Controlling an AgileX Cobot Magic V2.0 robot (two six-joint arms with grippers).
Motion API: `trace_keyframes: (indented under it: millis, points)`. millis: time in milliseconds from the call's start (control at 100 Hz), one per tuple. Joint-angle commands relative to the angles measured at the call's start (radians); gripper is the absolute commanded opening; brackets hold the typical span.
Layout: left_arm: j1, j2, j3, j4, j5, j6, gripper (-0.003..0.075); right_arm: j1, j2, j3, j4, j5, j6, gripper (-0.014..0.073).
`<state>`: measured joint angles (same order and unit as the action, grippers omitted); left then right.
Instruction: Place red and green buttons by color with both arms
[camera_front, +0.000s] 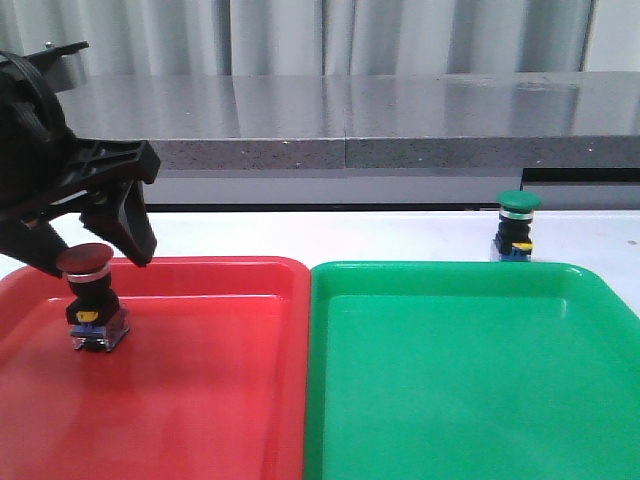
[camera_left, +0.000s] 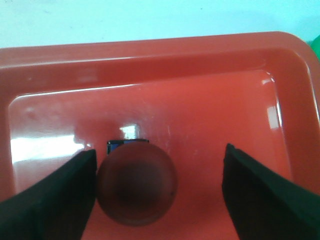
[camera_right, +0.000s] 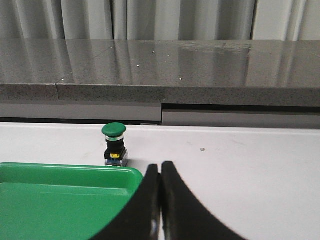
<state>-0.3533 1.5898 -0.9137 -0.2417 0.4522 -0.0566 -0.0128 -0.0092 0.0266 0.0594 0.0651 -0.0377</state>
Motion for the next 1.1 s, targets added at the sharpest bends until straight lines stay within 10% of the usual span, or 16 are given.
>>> trace_keyframes:
  millis: [0,1090]
  points:
    - [-0.006,-0.032,-0.022,0.006,-0.047,-0.008,0.0548,-0.008,-0.016,-0.013,-0.001,-0.071,-0.003,-0.0067]
    - [0.138,-0.659,-0.015,0.184,-0.056,-0.009,0.0555,-0.008,-0.016,-0.013,-0.001,-0.071,-0.003,-0.0067]
